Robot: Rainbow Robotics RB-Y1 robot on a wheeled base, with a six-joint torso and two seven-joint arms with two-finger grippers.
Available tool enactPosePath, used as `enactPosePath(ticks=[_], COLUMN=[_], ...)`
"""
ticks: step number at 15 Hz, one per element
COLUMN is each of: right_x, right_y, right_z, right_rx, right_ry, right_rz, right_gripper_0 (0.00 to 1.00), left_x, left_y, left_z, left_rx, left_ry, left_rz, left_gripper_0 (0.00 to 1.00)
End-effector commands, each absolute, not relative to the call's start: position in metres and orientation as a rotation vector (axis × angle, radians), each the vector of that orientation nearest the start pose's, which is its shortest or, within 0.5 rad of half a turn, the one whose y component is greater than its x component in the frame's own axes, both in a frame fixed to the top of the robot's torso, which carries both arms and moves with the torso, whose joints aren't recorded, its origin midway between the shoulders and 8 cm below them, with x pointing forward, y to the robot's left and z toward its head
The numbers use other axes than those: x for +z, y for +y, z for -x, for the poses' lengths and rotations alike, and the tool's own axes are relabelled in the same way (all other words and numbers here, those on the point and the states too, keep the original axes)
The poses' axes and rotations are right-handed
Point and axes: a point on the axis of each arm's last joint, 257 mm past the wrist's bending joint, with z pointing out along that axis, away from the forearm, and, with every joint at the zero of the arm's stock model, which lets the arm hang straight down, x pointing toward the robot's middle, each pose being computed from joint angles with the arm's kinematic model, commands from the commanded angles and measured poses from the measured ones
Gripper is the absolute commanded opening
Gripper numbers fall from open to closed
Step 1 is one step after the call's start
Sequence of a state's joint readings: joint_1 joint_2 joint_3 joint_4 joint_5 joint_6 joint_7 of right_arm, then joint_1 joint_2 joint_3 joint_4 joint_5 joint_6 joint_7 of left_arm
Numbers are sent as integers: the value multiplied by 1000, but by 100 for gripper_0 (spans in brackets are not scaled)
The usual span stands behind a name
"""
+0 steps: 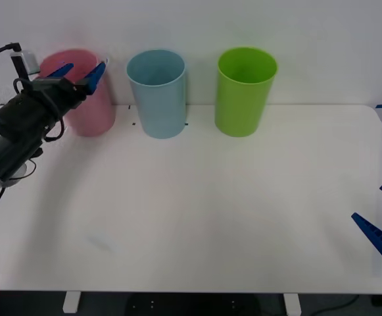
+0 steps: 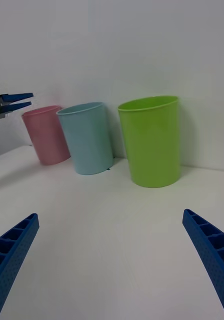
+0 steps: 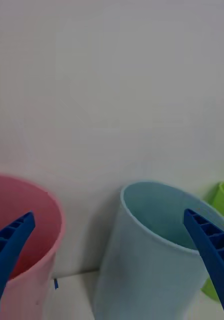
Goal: Grasp the object on the table and drop it into the matching bin: aluminum can to the light blue bin, PET bottle to the pink bin.
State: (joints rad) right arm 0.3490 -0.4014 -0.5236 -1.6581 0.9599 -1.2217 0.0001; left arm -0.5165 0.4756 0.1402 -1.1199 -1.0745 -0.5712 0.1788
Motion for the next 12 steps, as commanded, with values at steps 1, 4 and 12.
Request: enactPosePath(ticks=[1,4,12], right_x=[-169,-169,-169], right_y=[-330,-330,-330], right_z=[-342,-342,-342], right_rx=[567,567,567], right_ry=[1441,1441,1441], right_rz=[465,465,465], right_gripper_0=[100,100,100], left_x=[-81,-102,-110], left_y=[291,306,342], left_z=[-621,-587,-482], left_rx=[-522,-507,-442], left_ry=[1417,1437,1426], left_rz=[-225,-310,-469], left_gripper_0=[100,100,100])
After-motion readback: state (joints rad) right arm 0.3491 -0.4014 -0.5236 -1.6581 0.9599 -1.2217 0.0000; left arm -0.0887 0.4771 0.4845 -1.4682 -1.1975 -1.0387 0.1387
